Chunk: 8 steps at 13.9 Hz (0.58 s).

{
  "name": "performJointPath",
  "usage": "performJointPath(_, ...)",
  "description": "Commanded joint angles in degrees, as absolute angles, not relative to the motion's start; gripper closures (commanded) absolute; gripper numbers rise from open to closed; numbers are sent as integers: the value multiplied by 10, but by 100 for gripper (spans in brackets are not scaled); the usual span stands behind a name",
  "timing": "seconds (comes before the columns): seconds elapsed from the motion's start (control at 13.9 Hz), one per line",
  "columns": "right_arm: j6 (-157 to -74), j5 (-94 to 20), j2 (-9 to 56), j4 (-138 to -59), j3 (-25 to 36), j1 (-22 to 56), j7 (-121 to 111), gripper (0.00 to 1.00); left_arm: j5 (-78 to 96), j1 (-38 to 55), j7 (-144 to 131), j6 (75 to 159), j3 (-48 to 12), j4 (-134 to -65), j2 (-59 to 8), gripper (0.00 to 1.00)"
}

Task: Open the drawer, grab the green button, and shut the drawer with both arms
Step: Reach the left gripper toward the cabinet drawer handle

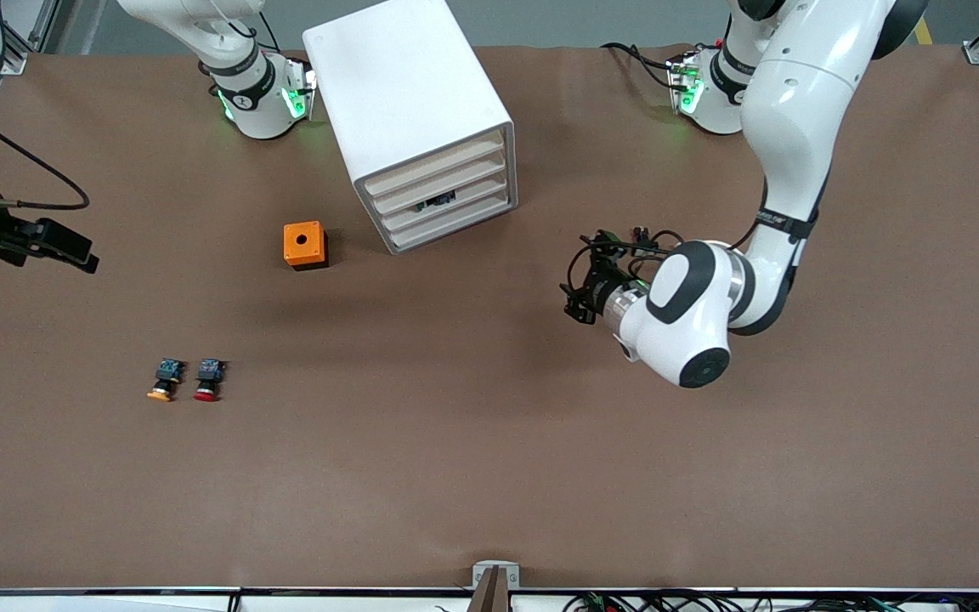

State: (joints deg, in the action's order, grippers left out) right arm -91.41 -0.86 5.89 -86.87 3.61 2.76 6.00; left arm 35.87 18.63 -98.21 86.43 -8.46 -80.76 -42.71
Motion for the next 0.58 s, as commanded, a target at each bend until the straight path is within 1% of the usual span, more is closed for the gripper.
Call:
performJointPath(0.0,-924,-11,89,-865,35,28,58,0,404,182,-1062,866,-96,-788,-477,0)
performJointPath(0.22,-946,-11,121,-866,34,30,58,0,419,181,-1141,870,-120,-788,-513,0)
performJointPath(0.36,-953,-14,141,-866,34,37,65,0,435,182,-1177,870,-132,-788,-526,0)
performJointPath(0.5,-953,-56,159,-866,35,33,69,0,446,184,-1227,870,-148,-788,-543,0)
